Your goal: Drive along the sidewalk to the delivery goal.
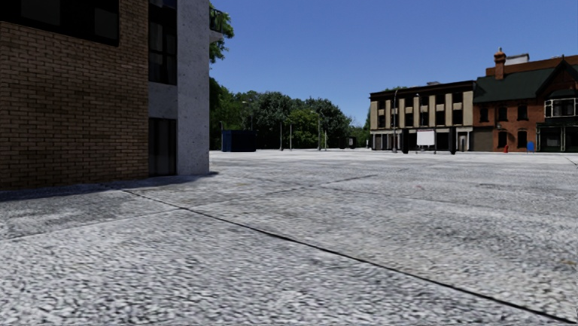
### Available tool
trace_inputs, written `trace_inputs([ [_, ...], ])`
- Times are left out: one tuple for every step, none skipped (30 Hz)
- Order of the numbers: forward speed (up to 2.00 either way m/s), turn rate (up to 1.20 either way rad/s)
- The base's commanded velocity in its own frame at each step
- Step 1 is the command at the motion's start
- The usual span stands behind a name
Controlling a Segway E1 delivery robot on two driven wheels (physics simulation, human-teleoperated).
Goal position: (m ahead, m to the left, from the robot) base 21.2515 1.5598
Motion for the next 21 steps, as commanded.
trace_inputs([
  [2.00, 0.00],
  [2.00, 0.00],
  [2.00, 0.00],
  [2.00, 0.00],
  [2.00, 0.00],
  [2.00, 0.00],
  [2.00, 0.00],
  [2.00, 0.00],
  [2.00, 0.00],
  [2.00, 0.00],
  [2.00, 0.00],
  [2.00, 0.00],
  [2.00, 0.00],
  [2.00, 0.00],
  [2.00, 0.00],
  [2.00, 0.00],
  [2.00, 0.00],
  [2.00, 0.00],
  [2.00, 0.00],
  [2.00, 0.00],
  [2.00, 0.00],
])
